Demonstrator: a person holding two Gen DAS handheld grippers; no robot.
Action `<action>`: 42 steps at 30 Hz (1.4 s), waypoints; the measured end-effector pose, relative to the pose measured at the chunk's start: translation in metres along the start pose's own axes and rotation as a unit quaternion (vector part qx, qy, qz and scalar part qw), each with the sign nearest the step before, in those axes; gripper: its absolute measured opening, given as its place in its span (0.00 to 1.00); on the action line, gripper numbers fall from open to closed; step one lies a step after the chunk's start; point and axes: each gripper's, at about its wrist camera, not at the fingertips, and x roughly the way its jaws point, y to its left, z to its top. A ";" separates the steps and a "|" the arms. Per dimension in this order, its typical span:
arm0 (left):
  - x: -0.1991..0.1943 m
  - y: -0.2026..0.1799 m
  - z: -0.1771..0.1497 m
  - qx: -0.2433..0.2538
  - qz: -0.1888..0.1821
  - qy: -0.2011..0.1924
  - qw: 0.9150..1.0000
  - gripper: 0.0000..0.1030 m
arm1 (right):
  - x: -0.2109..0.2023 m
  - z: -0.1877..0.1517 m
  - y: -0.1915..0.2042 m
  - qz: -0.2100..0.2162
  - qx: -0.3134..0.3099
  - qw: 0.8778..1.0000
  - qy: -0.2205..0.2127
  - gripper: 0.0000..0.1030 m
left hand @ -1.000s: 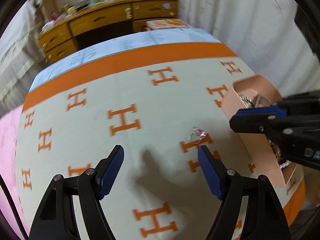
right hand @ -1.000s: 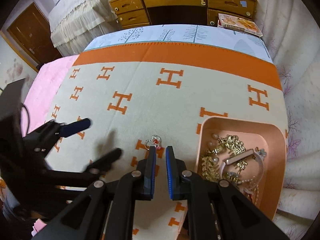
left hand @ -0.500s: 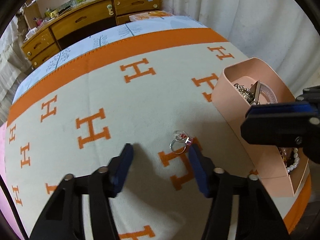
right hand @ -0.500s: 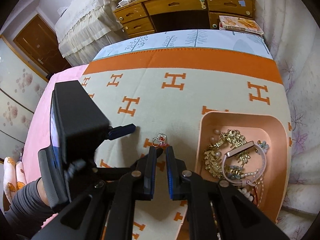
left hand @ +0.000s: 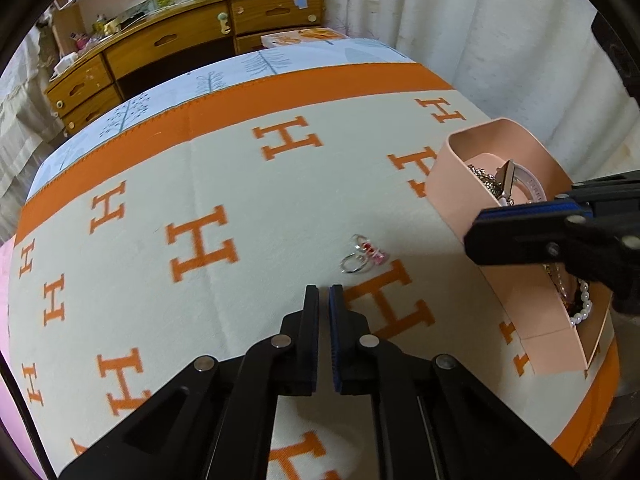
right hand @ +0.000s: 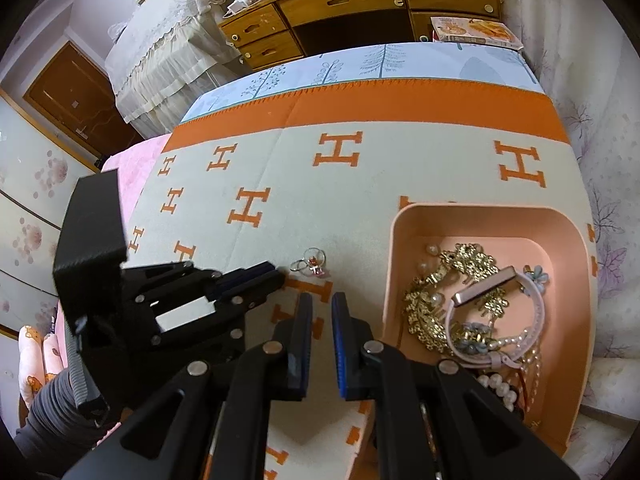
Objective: Organize jewelry
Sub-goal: 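Close the right gripper on the pink-stone ring beside the left gripper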
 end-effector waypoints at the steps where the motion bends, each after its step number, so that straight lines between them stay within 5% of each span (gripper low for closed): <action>1: -0.002 0.002 0.000 -0.002 0.000 -0.001 1.000 0.03 | 0.001 0.001 0.001 0.000 0.002 1.000 0.000 0.10; 17: 0.002 0.017 0.000 -0.026 -0.021 0.011 0.999 0.07 | 0.052 0.031 0.021 -0.055 -0.011 0.998 0.041 0.18; 24: -0.001 0.022 -0.002 -0.031 -0.019 0.015 0.999 0.11 | 0.063 0.029 0.035 -0.111 -0.073 0.989 0.071 0.18; 42: -0.004 0.030 -0.003 -0.048 -0.027 0.019 0.998 0.12 | 0.074 0.034 0.045 -0.116 -0.113 0.982 0.093 0.14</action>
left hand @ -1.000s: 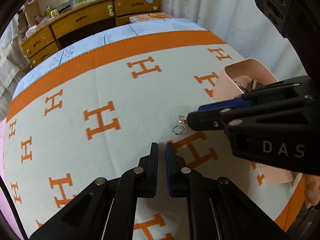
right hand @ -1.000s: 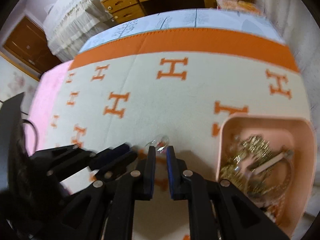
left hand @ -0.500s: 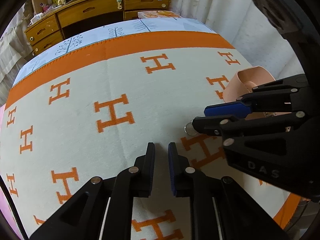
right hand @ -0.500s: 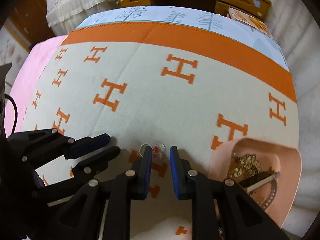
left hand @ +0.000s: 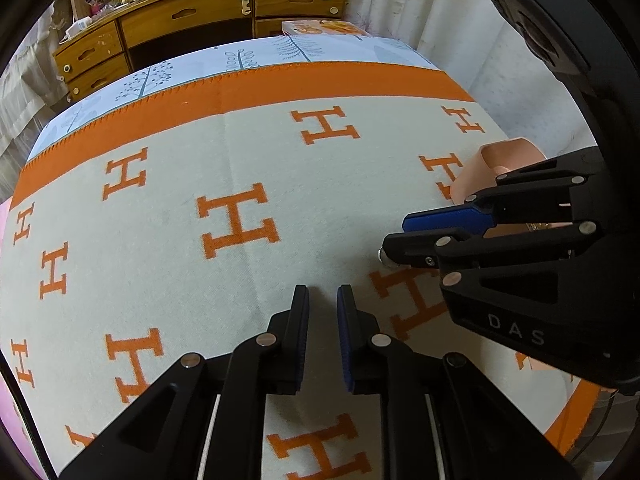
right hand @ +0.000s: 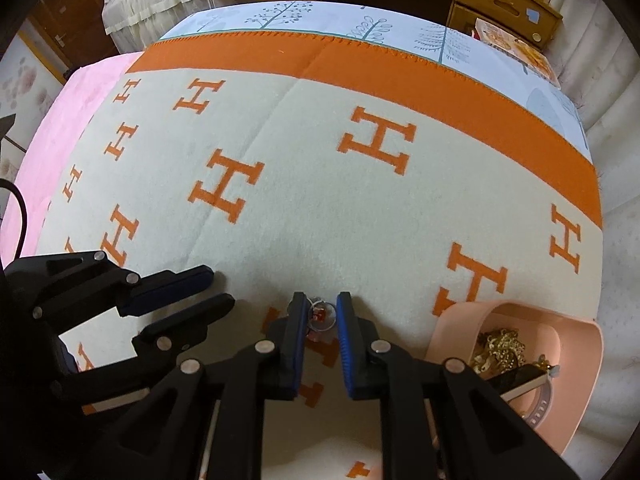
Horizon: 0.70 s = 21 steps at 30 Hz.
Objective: Organize jewelry
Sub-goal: 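Close the right gripper on the pink-stone ring beside the left gripper, then carry the ring into the pink tray and open the right gripper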
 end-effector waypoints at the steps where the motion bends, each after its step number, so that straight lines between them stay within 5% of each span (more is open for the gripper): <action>1: -0.001 0.000 0.000 0.000 -0.001 0.000 1.000 0.12 | -0.001 -0.001 -0.001 0.002 0.002 1.000 -0.004 0.07; 15: -0.037 -0.020 0.007 0.008 -0.010 -0.017 1.000 0.13 | -0.065 -0.031 -0.019 0.064 0.044 0.994 -0.078 0.07; 21: -0.079 -0.063 0.022 0.036 -0.033 -0.062 0.997 0.35 | -0.124 -0.062 -0.036 0.070 0.061 0.985 -0.144 0.07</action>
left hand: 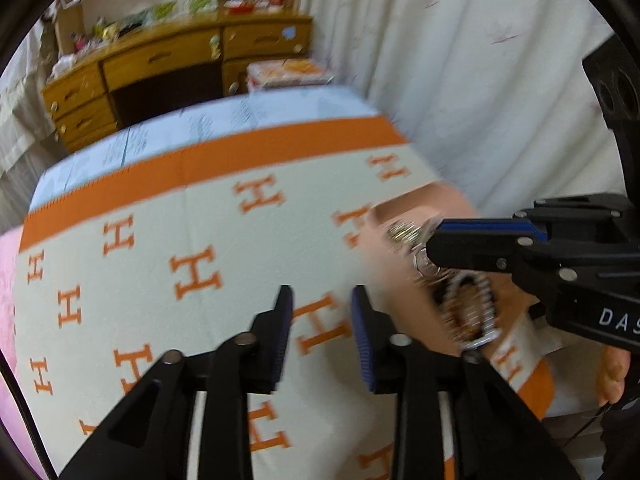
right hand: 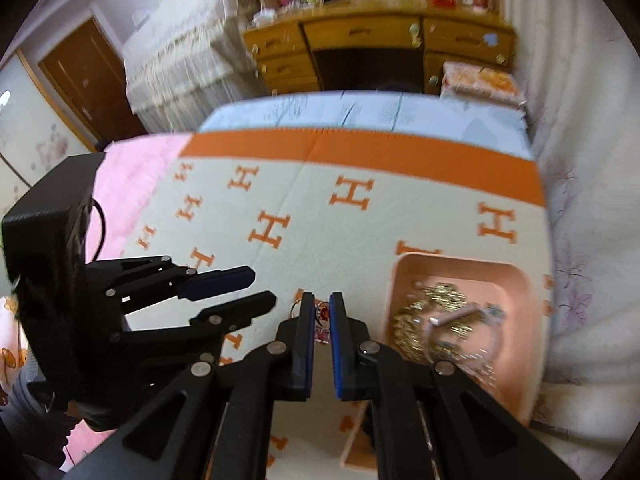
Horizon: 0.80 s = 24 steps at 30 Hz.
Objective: Organize jewelry
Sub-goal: 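Carry the ring into the pink tray and open the right gripper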
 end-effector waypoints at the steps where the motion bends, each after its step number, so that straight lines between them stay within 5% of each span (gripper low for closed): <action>1: -0.004 -0.006 0.003 0.004 -0.001 -0.007 1.000 0.42 | -0.013 -0.003 -0.003 0.000 0.004 1.000 -0.013 0.07; 6: -0.033 -0.049 0.018 0.034 -0.012 -0.063 0.997 0.47 | -0.064 -0.017 -0.021 -0.014 0.024 0.997 -0.072 0.07; 11: -0.040 -0.074 0.023 0.044 -0.001 -0.093 0.995 0.63 | -0.083 -0.035 -0.046 -0.015 0.063 0.993 -0.097 0.07; 24: -0.028 -0.080 0.017 0.037 0.019 -0.081 0.996 0.72 | -0.063 -0.055 -0.087 -0.043 0.118 0.989 -0.080 0.07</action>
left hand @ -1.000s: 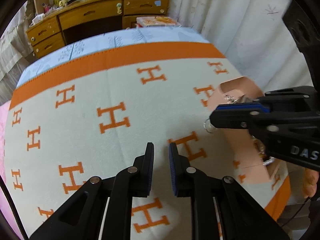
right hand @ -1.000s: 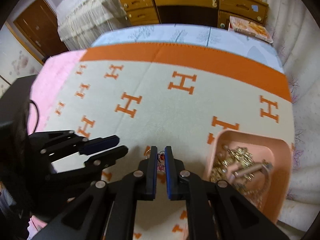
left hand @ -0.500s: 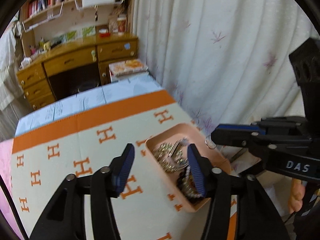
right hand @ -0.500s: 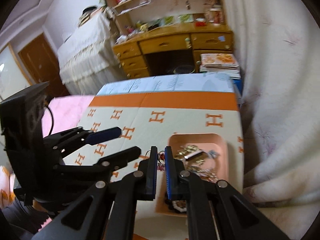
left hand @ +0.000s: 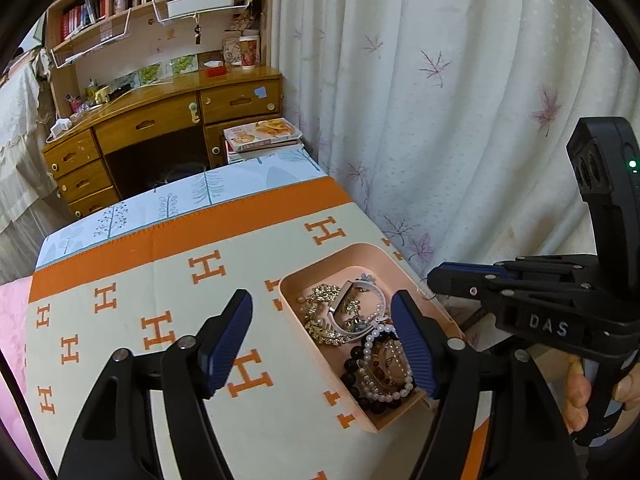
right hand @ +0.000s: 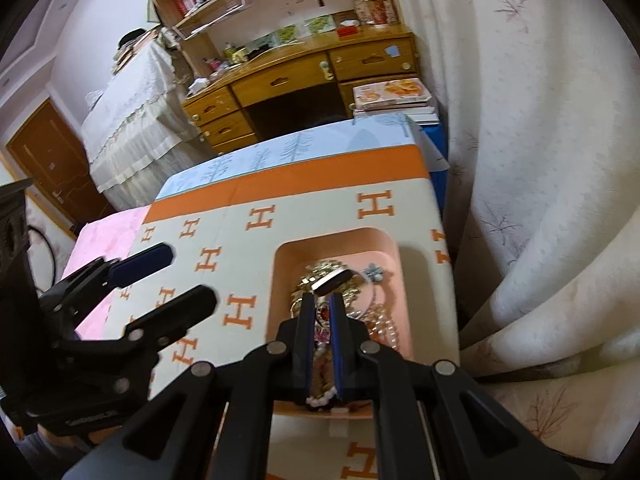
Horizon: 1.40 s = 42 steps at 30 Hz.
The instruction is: Organize jewelry
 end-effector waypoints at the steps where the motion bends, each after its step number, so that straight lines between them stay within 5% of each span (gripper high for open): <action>1: -0.001 0.000 0.000 -0.001 0.003 -0.003 1.000 0.75 | 0.000 0.000 -0.001 -0.003 0.002 1.000 -0.001 0.07; 10: -0.002 0.014 -0.003 -0.026 0.024 0.000 0.999 0.96 | 0.014 -0.001 -0.008 -0.036 0.016 0.999 0.017 0.18; 23: -0.016 0.030 -0.020 -0.049 0.047 0.008 0.998 0.97 | 0.001 -0.014 0.009 -0.024 0.008 1.000 0.000 0.23; 42: -0.079 0.067 -0.121 -0.125 0.130 0.038 0.983 0.99 | -0.006 -0.091 0.079 0.024 -0.009 1.000 -0.016 0.23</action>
